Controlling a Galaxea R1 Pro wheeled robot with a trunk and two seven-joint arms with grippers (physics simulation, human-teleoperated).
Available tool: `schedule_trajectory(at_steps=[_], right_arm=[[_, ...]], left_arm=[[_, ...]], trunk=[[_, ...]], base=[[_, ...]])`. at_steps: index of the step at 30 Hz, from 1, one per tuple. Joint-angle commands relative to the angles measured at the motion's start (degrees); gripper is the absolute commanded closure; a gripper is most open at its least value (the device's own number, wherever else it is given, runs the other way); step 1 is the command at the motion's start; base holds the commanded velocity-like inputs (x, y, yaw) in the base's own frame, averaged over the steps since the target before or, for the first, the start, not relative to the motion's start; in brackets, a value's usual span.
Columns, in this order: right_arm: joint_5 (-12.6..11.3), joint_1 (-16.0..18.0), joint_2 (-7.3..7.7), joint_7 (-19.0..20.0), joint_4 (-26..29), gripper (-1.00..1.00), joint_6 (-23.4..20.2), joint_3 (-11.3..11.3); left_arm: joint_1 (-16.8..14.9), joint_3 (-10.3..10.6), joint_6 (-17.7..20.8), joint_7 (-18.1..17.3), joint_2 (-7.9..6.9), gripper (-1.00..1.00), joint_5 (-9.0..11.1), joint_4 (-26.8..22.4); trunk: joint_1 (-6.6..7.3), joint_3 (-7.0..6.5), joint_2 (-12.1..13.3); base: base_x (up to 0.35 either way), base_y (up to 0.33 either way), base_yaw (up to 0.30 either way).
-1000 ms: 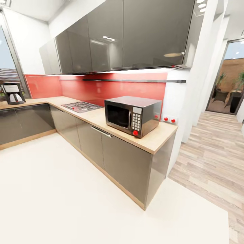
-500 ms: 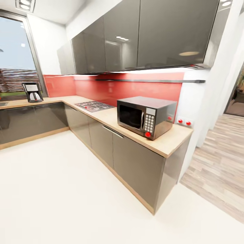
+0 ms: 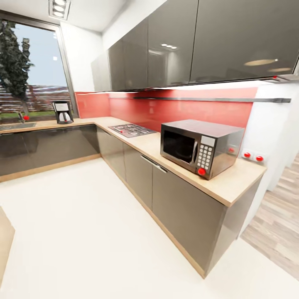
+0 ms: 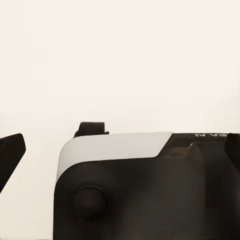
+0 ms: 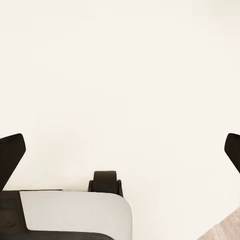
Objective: Set up a coffee station on the kitchen countertop: keep the coffee maker on the countertop, move the bottle of coffee from the kitchen shelf to the counter next to the coffee maker, place a paper coffee filter on top of the coffee maker, put the saucer next to the coffee maker with the coffee cup on the saucer, and place the electric kettle next to the coffee maker.
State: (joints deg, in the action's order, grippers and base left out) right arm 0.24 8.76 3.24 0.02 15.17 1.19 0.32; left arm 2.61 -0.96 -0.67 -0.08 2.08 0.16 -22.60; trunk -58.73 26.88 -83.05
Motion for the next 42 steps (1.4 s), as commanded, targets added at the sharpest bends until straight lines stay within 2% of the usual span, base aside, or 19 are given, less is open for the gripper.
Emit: schedule_trajectory(at_steps=[1, 7, 12, 13, 15, 18, 42], right_arm=[[0.02, 0.02, 0.01, 0.00, -0.03, -1.00, 0.13, 0.03], [0.04, 0.01, 0.01, 0.00, -0.08, -1.00, 0.11, 0.05], [0.60, -0.42, 0.08, 0.07, -0.78, -1.00, 0.04, 0.04], [2.96, -0.47, 0.06, 0.05, -1.13, -1.00, 0.03, -0.01], [4.35, -0.48, 0.04, 0.06, -1.25, -1.00, -0.01, 0.01], [5.21, -0.50, 0.00, 0.07, -1.32, -1.00, 0.05, 0.03], [5.87, -0.50, -0.16, -0.02, -1.37, -1.00, 0.13, 0.08]], left_arm=[[0.02, -0.10, -0.08, -0.01, 0.02, -1.00, 0.02, -0.08], [0.02, -0.10, -0.12, -0.01, -0.02, -1.00, 0.02, -0.08], [0.02, -0.11, -0.12, -0.01, -0.06, -1.00, 0.02, -0.09], [0.02, -0.15, -0.12, -0.01, -0.06, -1.00, 0.02, -0.08], [0.02, -0.17, -0.12, -0.01, -0.06, -1.00, 0.02, -0.08], [0.02, -0.18, -0.08, -0.01, -0.06, -1.00, 0.02, -0.08], [0.02, -0.47, -0.03, -0.10, -0.06, -1.00, 0.04, -0.01]], trunk=[[0.00, 0.05, -0.03], [0.00, 0.05, -0.03], [0.00, 0.05, -0.03], [0.00, 0.05, -0.03], [0.00, 0.05, -0.03], [0.00, 0.05, -0.03], [0.00, 0.05, -0.03]], base=[[0.015, 0.000, 0.269], [0.016, 0.000, 0.251], [0.219, 0.000, 0.063], [0.314, 0.000, 0.008], [0.318, 0.000, 0.005], [0.323, 0.000, 0.045], [0.322, 0.036, 0.244]])
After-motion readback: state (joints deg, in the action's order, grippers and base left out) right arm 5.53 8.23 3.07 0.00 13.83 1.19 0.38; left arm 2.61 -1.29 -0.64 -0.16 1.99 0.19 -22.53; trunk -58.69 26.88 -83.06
